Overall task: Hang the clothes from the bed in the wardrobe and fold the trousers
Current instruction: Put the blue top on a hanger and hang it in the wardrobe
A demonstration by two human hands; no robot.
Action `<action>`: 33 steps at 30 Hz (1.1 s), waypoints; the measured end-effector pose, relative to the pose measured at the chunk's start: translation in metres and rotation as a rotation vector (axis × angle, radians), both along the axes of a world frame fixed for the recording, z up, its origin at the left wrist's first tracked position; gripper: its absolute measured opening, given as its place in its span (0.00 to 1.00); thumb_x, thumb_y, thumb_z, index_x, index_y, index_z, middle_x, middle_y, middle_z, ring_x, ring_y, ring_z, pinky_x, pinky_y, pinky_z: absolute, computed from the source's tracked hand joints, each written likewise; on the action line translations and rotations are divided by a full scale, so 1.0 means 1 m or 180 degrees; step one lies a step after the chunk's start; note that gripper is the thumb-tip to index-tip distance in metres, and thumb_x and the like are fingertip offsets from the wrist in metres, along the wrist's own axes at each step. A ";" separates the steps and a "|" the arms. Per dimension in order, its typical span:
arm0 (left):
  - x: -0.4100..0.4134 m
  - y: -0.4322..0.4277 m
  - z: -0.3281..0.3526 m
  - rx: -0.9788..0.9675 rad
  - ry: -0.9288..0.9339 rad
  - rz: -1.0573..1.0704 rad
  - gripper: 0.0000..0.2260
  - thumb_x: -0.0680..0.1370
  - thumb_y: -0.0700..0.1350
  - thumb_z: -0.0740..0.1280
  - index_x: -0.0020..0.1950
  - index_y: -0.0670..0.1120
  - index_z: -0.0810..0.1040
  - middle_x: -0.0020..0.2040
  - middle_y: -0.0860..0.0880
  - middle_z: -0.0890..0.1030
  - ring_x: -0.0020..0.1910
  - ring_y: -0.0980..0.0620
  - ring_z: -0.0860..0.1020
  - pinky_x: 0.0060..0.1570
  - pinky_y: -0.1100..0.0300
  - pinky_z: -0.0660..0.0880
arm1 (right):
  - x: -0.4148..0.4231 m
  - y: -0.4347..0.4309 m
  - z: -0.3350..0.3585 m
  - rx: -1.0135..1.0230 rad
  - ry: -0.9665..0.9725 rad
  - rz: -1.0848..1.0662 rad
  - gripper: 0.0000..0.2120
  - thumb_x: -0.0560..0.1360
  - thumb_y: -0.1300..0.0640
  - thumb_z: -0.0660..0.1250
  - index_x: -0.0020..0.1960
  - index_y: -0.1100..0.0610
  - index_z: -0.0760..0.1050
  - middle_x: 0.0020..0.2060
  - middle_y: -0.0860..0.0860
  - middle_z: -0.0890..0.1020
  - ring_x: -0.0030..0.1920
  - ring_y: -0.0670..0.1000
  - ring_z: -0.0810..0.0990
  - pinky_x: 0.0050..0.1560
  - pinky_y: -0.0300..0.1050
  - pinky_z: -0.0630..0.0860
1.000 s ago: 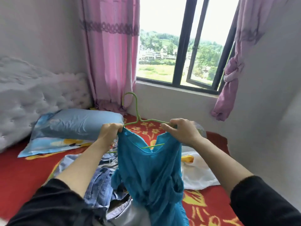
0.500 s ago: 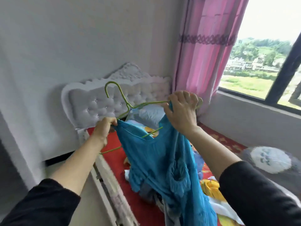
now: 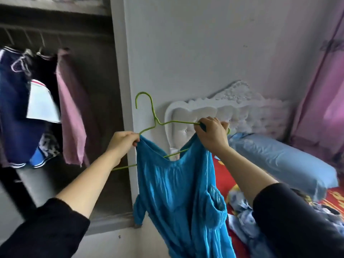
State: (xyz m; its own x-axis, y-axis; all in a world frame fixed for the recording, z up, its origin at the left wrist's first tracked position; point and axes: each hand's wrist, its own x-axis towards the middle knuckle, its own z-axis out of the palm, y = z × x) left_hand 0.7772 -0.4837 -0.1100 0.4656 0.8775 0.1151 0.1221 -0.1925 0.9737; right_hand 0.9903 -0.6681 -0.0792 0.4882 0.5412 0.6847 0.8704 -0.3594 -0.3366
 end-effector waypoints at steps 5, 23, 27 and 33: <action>-0.053 0.064 0.014 0.0798 0.0589 0.0155 0.06 0.71 0.49 0.67 0.37 0.57 0.83 0.37 0.57 0.83 0.42 0.54 0.78 0.46 0.56 0.74 | -0.013 0.075 -0.016 0.0218 0.0776 0.0127 0.13 0.76 0.52 0.62 0.34 0.55 0.72 0.31 0.50 0.75 0.41 0.55 0.71 0.46 0.46 0.54; -0.053 0.300 0.025 0.1713 0.1974 0.1663 0.10 0.78 0.46 0.63 0.43 0.58 0.81 0.30 0.59 0.73 0.33 0.54 0.70 0.42 0.55 0.62 | -0.005 0.305 0.034 -0.0796 0.0954 0.1218 0.25 0.74 0.49 0.67 0.23 0.54 0.61 0.18 0.48 0.61 0.24 0.48 0.59 0.28 0.42 0.59; -0.030 0.348 0.025 0.1520 0.2123 0.1632 0.11 0.78 0.44 0.59 0.43 0.58 0.78 0.35 0.56 0.77 0.38 0.50 0.74 0.44 0.53 0.57 | 0.003 0.352 0.059 -0.0963 0.0961 0.1304 0.16 0.75 0.48 0.69 0.32 0.55 0.80 0.21 0.46 0.71 0.21 0.46 0.68 0.25 0.38 0.67; 0.012 0.410 0.030 0.1091 0.2107 0.0942 0.26 0.80 0.50 0.60 0.77 0.49 0.60 0.73 0.46 0.67 0.69 0.44 0.69 0.64 0.54 0.68 | -0.010 0.413 0.079 -0.1148 0.1018 0.1149 0.14 0.77 0.49 0.67 0.41 0.58 0.83 0.33 0.55 0.83 0.25 0.49 0.79 0.34 0.43 0.79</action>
